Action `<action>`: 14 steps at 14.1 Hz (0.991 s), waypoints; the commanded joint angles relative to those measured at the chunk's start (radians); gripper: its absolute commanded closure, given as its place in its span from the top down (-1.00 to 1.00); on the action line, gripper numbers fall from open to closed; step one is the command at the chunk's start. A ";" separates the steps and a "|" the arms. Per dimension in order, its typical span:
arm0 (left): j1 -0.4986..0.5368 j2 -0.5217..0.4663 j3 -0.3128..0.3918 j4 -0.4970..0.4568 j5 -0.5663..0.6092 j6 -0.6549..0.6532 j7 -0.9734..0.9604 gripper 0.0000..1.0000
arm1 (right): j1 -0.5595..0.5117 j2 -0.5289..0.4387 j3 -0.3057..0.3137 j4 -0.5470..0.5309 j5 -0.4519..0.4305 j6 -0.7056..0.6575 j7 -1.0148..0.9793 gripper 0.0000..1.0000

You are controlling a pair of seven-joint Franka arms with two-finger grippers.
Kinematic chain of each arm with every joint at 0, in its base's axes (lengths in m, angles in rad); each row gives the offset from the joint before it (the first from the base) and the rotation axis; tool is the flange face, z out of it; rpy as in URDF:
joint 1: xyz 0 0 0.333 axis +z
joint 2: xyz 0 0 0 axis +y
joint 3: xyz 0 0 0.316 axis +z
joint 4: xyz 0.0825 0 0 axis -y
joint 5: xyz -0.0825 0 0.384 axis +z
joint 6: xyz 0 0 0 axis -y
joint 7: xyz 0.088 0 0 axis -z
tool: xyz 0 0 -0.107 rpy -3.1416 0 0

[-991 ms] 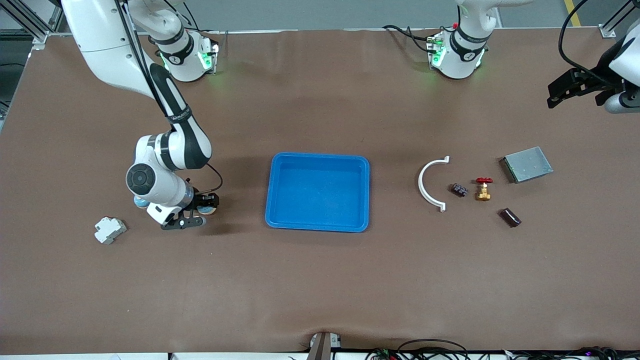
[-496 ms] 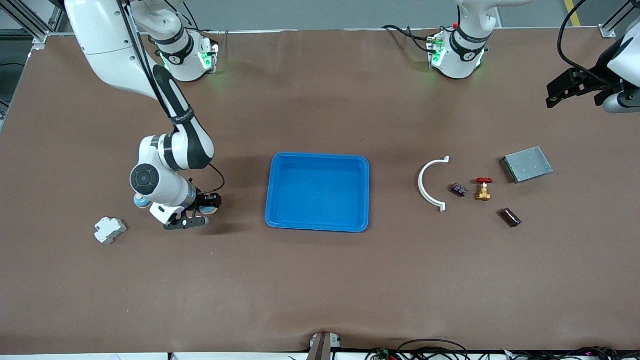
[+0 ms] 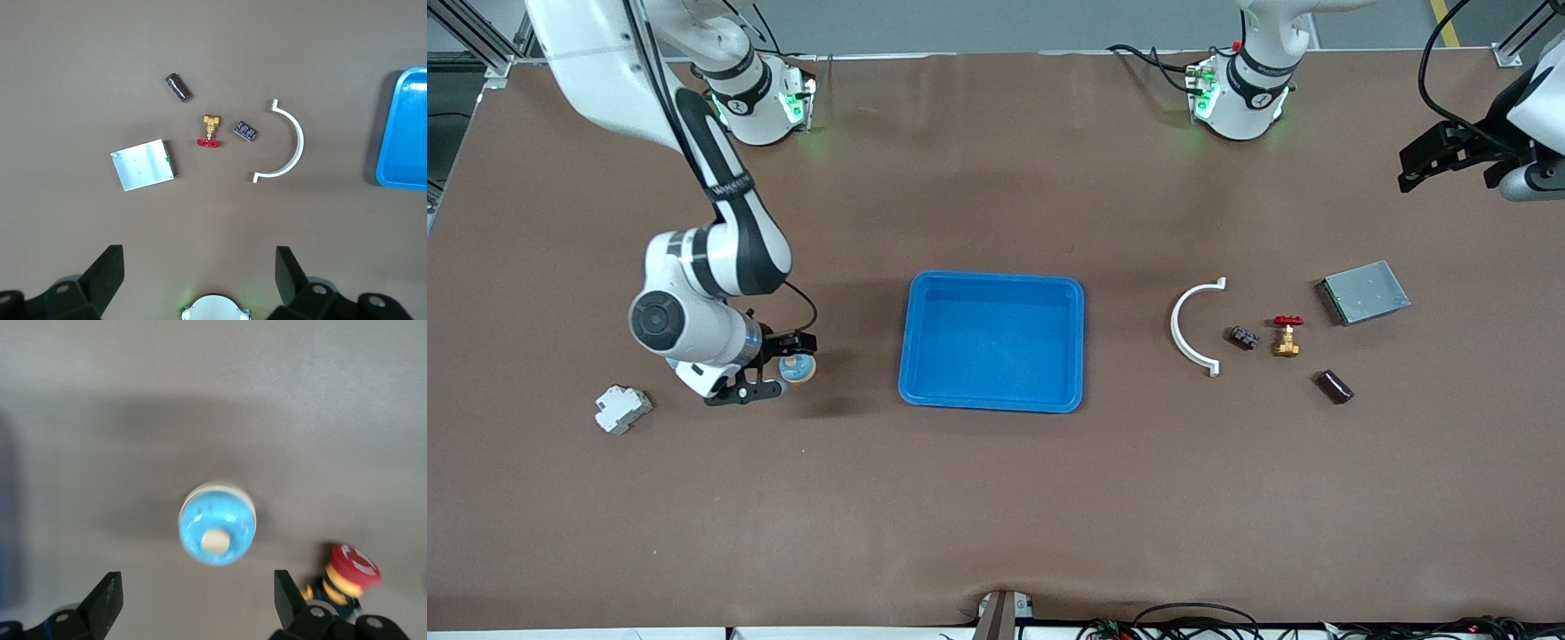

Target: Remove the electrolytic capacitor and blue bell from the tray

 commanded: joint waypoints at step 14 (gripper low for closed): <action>-0.002 -0.041 -0.021 -0.083 -0.021 0.151 -0.035 1.00 | -0.087 -0.223 -0.056 0.460 -0.007 -0.746 -0.002 1.00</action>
